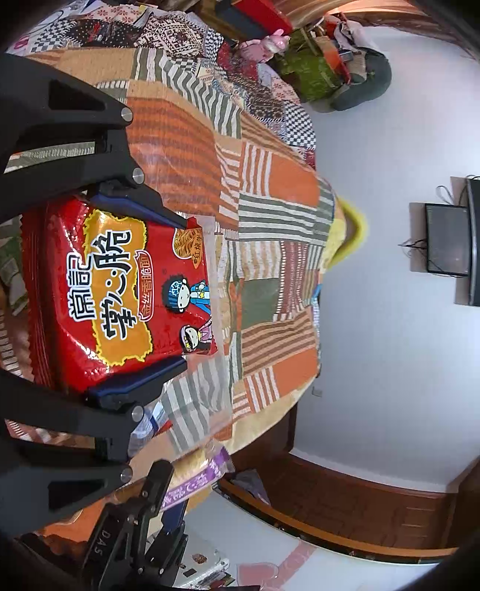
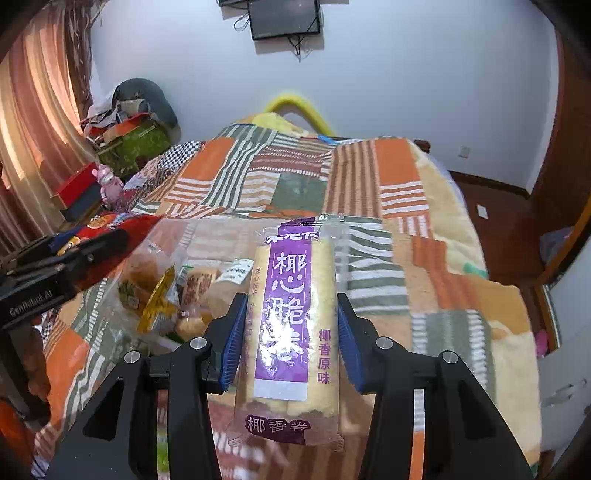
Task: Organize snacks
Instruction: 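Carry the red bag and purple roll over the clear box and release both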
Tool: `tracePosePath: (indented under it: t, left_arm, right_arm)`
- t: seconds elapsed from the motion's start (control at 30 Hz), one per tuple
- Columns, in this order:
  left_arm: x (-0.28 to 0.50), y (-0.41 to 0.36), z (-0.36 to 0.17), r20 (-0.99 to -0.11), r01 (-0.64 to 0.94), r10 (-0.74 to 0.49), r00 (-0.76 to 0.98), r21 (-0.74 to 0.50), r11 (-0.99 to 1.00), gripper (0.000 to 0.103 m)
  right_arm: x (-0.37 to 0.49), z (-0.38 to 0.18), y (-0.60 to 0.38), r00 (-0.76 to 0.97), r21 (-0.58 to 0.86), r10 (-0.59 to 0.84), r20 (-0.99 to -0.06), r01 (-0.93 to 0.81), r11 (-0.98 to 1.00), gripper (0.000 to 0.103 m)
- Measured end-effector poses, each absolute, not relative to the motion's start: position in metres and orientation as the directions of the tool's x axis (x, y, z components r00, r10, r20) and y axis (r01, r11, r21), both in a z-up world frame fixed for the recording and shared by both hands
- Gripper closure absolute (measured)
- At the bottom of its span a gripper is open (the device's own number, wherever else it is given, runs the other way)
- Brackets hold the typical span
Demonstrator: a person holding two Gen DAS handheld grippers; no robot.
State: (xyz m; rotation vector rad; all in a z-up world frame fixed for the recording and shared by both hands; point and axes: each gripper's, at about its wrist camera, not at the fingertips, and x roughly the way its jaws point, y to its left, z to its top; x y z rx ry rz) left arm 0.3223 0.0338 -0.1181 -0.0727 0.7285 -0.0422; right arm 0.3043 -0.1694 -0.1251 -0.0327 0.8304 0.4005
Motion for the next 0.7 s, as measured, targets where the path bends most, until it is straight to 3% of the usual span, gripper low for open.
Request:
tracePosePath:
  t: [0.7]
  left_arm:
    - [0.363, 0.02, -0.151, -0.722, 0.054, -0.062, 0.69, -0.034, 0.998, 0.034]
  right_arm:
    - [0.331, -0.14, -0.143, 0.548, 0.113, 0.334, -0.767, -0.397, 0.911, 0.06]
